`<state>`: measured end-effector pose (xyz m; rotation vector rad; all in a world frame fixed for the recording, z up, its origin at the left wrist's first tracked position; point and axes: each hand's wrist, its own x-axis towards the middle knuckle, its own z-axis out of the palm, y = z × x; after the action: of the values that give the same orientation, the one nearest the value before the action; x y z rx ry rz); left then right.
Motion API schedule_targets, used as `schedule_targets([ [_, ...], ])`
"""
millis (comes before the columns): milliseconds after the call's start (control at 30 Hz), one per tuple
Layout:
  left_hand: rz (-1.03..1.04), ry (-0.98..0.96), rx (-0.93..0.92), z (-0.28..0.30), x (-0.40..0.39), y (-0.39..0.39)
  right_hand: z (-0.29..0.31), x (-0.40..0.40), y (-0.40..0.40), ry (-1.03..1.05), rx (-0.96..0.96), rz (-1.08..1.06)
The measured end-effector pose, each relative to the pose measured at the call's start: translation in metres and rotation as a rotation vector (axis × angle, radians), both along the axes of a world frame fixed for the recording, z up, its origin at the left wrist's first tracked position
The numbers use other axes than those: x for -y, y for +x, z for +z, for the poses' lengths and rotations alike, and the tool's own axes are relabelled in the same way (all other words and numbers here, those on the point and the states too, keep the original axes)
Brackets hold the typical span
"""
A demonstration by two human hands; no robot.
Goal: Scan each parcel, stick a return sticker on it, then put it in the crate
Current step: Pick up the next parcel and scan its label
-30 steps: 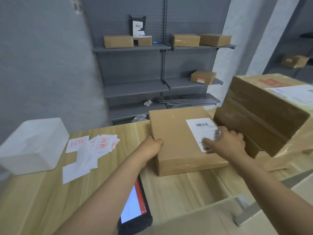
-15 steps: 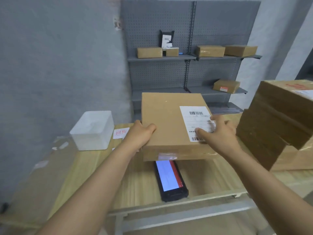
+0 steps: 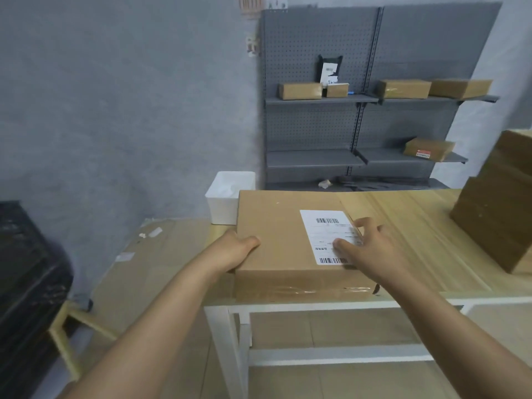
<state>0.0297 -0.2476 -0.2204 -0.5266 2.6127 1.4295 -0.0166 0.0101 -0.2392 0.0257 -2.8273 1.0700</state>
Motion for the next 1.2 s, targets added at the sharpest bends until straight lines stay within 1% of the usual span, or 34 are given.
schedule_targets([
  [133, 0.028, 0.015, -0.013, -0.005, 0.011, 0.018, -0.005, 0.014, 0.009, -0.015, 0.037, 0.048],
  [233, 0.066, 0.023, 0.011, -0.01, 0.018, 0.027, -0.01, 0.021, 0.01, -0.028, 0.04, 0.091],
  [467, 0.183, 0.047, 0.053, -0.019, 0.021, 0.039, -0.02, 0.018, -0.01, -0.039, 0.083, 0.239],
  [533, 0.226, 0.046, 0.054, -0.021, 0.02, 0.041, -0.024, 0.01, -0.019, -0.029, 0.076, 0.199],
  [600, 0.264, 0.047, 0.068, -0.022, 0.018, 0.044, -0.033, 0.001, -0.029, 0.048, 0.074, 0.11],
  [667, 0.279, 0.037, 0.088, -0.024, 0.017, 0.046, -0.045, -0.006, -0.039, 0.15, 0.127, 0.049],
  [767, 0.289, 0.028, 0.11, -0.027, 0.015, 0.048, -0.059, -0.012, -0.05, 0.264, 0.228, 0.055],
  [833, 0.298, 0.033, 0.113, -0.027, 0.014, 0.048, -0.064, -0.015, -0.055, 0.293, 0.258, 0.069],
  [933, 0.306, 0.029, 0.119, -0.027, 0.012, 0.048, -0.071, -0.017, -0.057, 0.414, 0.322, 0.12],
  [1067, 0.308, 0.045, 0.109, -0.028, 0.01, 0.048, -0.074, -0.016, -0.058, 0.446, 0.33, 0.093],
  [1200, 0.303, 0.04, 0.109, -0.031, 0.011, 0.048, -0.073, -0.017, -0.055, 0.457, 0.35, -0.015],
])
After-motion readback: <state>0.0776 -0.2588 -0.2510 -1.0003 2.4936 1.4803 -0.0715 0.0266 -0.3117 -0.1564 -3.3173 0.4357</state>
